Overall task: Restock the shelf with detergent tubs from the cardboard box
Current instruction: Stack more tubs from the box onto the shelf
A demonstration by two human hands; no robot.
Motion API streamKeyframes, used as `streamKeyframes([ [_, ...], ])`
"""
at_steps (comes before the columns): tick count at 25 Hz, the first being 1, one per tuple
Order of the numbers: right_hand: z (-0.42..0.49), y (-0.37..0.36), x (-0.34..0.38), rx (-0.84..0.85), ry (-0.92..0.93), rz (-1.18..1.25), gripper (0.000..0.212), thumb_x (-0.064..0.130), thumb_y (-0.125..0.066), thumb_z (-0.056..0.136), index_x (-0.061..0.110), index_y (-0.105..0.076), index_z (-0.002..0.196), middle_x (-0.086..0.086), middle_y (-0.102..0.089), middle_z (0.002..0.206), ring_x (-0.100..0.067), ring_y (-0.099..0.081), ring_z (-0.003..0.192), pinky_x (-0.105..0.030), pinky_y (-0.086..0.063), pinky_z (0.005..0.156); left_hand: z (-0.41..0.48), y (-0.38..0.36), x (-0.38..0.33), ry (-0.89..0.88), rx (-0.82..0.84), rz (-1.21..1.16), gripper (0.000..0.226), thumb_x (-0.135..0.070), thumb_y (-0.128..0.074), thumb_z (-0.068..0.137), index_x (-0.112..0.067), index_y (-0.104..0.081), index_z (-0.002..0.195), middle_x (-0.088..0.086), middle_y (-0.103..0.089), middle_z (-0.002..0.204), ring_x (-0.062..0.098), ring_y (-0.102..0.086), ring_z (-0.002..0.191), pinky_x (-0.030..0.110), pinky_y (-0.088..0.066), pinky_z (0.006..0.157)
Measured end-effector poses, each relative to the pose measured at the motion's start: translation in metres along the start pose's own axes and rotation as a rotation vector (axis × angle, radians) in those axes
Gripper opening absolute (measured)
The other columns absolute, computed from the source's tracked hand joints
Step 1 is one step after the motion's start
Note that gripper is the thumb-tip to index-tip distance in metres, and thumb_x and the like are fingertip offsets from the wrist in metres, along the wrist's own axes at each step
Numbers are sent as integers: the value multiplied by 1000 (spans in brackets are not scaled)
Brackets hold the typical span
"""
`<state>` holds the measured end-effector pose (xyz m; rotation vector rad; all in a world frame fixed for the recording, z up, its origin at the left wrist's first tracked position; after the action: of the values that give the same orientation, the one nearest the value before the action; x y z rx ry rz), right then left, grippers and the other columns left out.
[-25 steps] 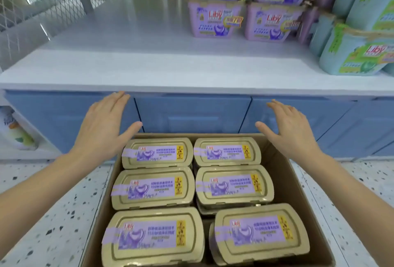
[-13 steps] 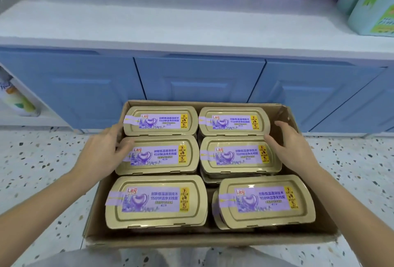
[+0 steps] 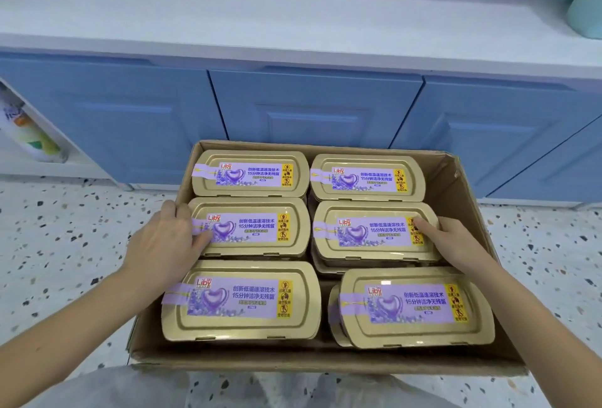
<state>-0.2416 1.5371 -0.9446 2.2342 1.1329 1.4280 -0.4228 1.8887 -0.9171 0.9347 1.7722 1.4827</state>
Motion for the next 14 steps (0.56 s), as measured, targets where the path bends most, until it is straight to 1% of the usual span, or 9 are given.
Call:
streamKeyframes([
  [2, -1, 3, -2, -16, 3, -1, 35, 39, -47, 92, 10, -60, 79, -7, -66, 81, -22, -58, 74, -30, -40, 62, -1, -1, -1, 1, -7, -55, 52, -47, -51, 86, -5, -47, 116, 15, -50, 111, 32, -51, 106, 38, -41, 70],
  [3, -1, 6, -4, -35, -2, -8, 35, 39, -47, 92, 10, -59, 78, -7, -65, 79, -22, -57, 72, -30, -39, 61, -1, -1, -4, -7, -10, -91, 50, -46, -53, 85, -5, -47, 114, 15, -52, 112, 32, -49, 107, 38, -41, 71],
  [6, -3, 14, -7, -76, -39, 31, 33, 38, -47, 92, 10, -59, 78, -7, -64, 79, -20, -57, 71, -29, -39, 60, -5, -3, -15, -51, -56, -206, 39, -34, -52, 88, -7, -44, 116, 14, -62, 106, 33, -54, 100, 34, -36, 66],
  [8, -4, 15, -8, -74, -58, 53, 32, 37, -47, 93, 11, -58, 78, -6, -63, 79, -19, -56, 72, -28, -38, 60, -7, -5, -16, -55, -83, -337, 39, -24, -52, 90, -6, -43, 123, 15, -65, 102, 35, -59, 95, 32, -33, 66],
  [9, -4, 15, -8, -70, -64, 54, 31, 37, -47, 93, 12, -58, 78, -6, -63, 79, -18, -56, 72, -28, -38, 60, -6, -6, -15, -26, -75, -433, 40, -21, -53, 89, -6, -44, 125, 14, -66, 102, 35, -59, 94, 31, -33, 68],
  [12, -5, 14, -5, -66, -67, 49, 31, 38, -46, 92, 13, -58, 78, -4, -63, 79, -18, -57, 73, -29, -38, 61, 3, -16, -7, 121, 23, -721, 38, -21, -59, 87, -7, -50, 121, 10, -65, 108, 26, -57, 93, 30, -37, 73],
  [14, -6, 14, -4, -64, -65, 47, 30, 38, -46, 92, 14, -58, 80, -3, -63, 79, -17, -57, 73, -28, -38, 60, 11, -24, -4, 216, 154, -888, 34, -25, -58, 88, -7, -53, 116, 8, -64, 111, 25, -58, 99, 33, -44, 80],
])
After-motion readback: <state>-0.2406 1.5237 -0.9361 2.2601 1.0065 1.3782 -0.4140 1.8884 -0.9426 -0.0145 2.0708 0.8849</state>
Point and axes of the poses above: each hand's wrist, its own z-axis towards the middle knuckle, its own y-axis out of the back of the hand, x = y × z, the point moved 1 cm from there along z, towards the middle knuckle
